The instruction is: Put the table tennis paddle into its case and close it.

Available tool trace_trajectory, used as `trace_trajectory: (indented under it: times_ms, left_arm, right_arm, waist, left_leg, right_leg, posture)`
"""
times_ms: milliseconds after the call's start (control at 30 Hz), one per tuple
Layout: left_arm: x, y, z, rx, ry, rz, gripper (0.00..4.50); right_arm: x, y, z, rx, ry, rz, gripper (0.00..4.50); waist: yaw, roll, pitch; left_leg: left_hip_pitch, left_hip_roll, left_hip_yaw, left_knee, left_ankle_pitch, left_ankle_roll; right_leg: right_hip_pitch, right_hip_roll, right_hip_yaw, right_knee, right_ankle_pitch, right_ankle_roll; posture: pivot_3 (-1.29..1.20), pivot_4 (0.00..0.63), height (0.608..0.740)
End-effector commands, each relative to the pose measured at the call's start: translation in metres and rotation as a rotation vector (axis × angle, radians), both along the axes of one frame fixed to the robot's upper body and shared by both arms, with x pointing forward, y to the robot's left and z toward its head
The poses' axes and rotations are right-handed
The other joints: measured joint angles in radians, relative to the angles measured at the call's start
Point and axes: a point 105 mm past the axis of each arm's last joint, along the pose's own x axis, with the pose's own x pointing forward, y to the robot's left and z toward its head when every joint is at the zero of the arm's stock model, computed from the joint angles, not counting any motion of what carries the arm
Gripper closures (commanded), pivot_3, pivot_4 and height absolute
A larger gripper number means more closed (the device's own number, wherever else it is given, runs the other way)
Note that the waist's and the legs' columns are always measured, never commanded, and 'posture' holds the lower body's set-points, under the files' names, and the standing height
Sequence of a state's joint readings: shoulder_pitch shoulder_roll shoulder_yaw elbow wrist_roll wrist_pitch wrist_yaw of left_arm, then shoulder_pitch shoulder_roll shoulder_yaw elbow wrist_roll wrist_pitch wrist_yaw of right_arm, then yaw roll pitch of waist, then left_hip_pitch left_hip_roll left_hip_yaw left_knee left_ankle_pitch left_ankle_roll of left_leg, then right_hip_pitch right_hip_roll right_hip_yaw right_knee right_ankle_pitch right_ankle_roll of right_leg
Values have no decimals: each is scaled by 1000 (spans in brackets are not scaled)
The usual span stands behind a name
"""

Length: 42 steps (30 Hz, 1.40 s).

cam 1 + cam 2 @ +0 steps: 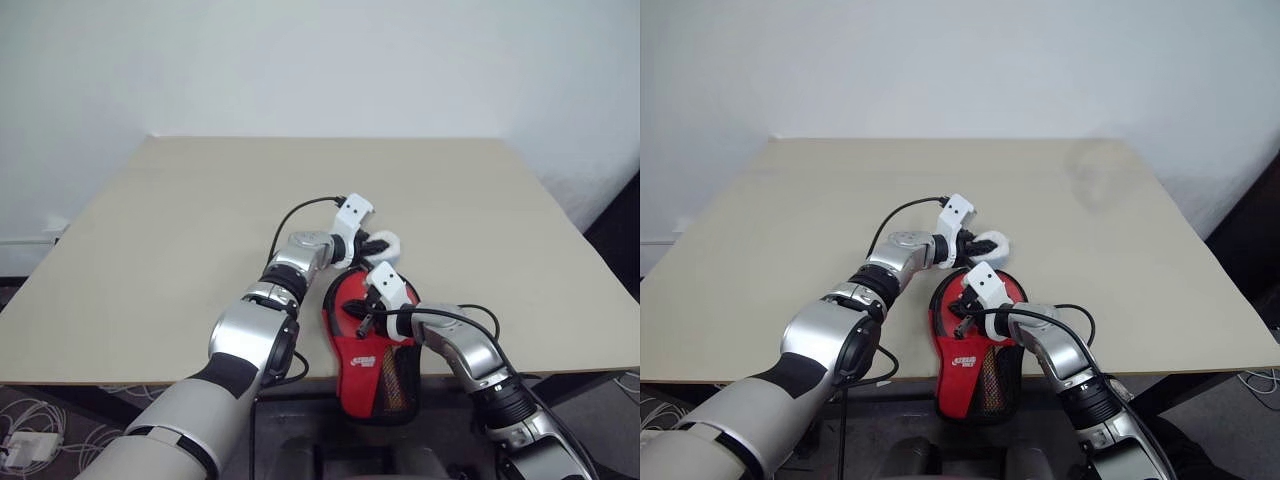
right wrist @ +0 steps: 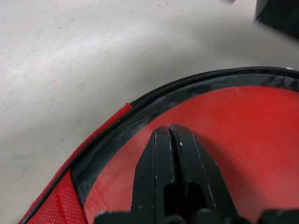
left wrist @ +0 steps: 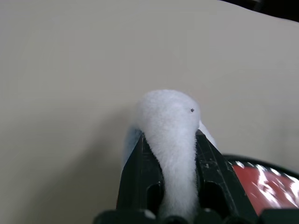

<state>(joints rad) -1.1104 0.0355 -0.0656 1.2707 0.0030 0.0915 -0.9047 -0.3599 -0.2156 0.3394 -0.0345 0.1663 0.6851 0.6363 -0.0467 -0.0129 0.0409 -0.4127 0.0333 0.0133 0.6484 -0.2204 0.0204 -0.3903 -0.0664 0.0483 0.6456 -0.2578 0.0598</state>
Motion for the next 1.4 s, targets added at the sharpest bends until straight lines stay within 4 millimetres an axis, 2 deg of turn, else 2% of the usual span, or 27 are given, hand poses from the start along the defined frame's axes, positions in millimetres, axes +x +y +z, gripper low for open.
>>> trace_trajectory:
  times_ms: [33,67,167,267,433,500,667,767,833,933,1033,1133,1200,1300,1400]
  left_arm:
    - [-12,-3,-2,9,14,-115,4278]
    - [-11,0,-2,13,16,-114,4278]
    - [-8,10,-2,20,20,-97,3336]
    - [0,24,7,-1,4,-47,2241]
    - [-1,44,34,-87,14,-110,610]
    - [-6,52,52,-169,32,-148,52]
    - [-23,69,70,-217,32,-187,52]
    - [-33,83,79,-238,6,-152,0]
    - [-39,92,82,-250,-16,-111,0]
    - [-47,99,81,-260,-33,-64,631]
    - [-65,101,73,-261,-25,-54,1654]
    - [-82,98,67,-280,13,-66,2743]
    - [-97,92,56,-284,57,-88,3459]
    - [-110,84,44,-284,98,-104,4476]
    - [-117,74,37,-275,96,-113,4476]
  right_arm:
    - [-3,0,-5,-9,30,4,4459]
    - [-2,1,-5,-9,30,6,4459]
    - [-1,2,-5,-8,28,10,4500]
    - [1,3,-4,-6,24,14,4500]
    - [2,4,-3,-7,24,20,4500]
    - [0,5,-2,-4,29,34,4500]
    - [-7,5,5,-10,18,85,4500]
    - [-7,-3,18,-17,-4,102,3890]
    - [-7,-12,32,-15,-20,113,3214]
    - [-10,-23,51,-9,-28,129,2153]
    - [-14,-35,87,24,-42,172,1076]
    - [-5,-48,114,31,-87,154,15]
    - [6,-56,127,23,-131,122,0]
    - [22,-61,137,-23,-208,83,0]
    - [41,-63,135,-59,-248,33,0]
  waist:
    - [0,0,0]
    - [0,0,0]
    - [0,0,0]
    - [-1,0,0]
    - [-3,0,0]
    - [-3,0,0]
    - [-3,0,0]
    - [-3,0,0]
    - [-2,0,0]
    - [0,0,0]
    - [0,0,0]
    - [0,0,0]
    - [0,0,0]
    - [0,0,0]
    - [0,0,0]
  left_leg:
    - [0,0,0,0,0,0]
    - [0,0,0,0,0,0]
    - [0,0,0,0,0,0]
    - [0,0,0,0,0,0]
    - [0,0,0,0,0,0]
    - [0,0,0,0,0,0]
    - [0,0,-1,1,0,0]
    - [0,1,0,2,0,1]
    - [0,1,-1,3,0,1]
    - [0,1,0,5,-1,1]
    - [0,1,0,6,-1,1]
    - [0,1,0,6,-1,1]
    - [1,1,0,6,-1,1]
    - [1,1,0,7,-1,1]
    - [0,1,1,8,-1,1]
  right_leg:
    - [0,0,0,0,0,0]
    - [0,0,0,0,0,0]
    - [0,0,0,0,0,0]
    - [0,0,0,0,0,0]
    - [-1,0,0,1,0,0]
    - [0,0,0,2,0,0]
    - [0,0,1,2,0,0]
    - [-1,0,1,3,0,0]
    - [-1,0,1,5,0,0]
    - [-1,-1,1,8,0,0]
    - [-2,-1,2,10,0,0]
    - [-2,0,2,10,0,0]
    - [-1,0,1,10,0,0]
    - [-1,0,1,10,0,0]
    - [-1,0,1,10,0,0]
  posture:
    - [0,0,740]
    - [0,0,740]
    - [0,0,740]
    - [0,0,740]
    - [0,0,740]
    - [0,0,740]
    - [0,0,740]
    - [0,0,740]
    - [0,0,740]
    - [0,0,740]
    - [0,0,740]
    - [0,0,740]
    - [0,0,740]
    - [0,0,740]
    - [0,0,740]
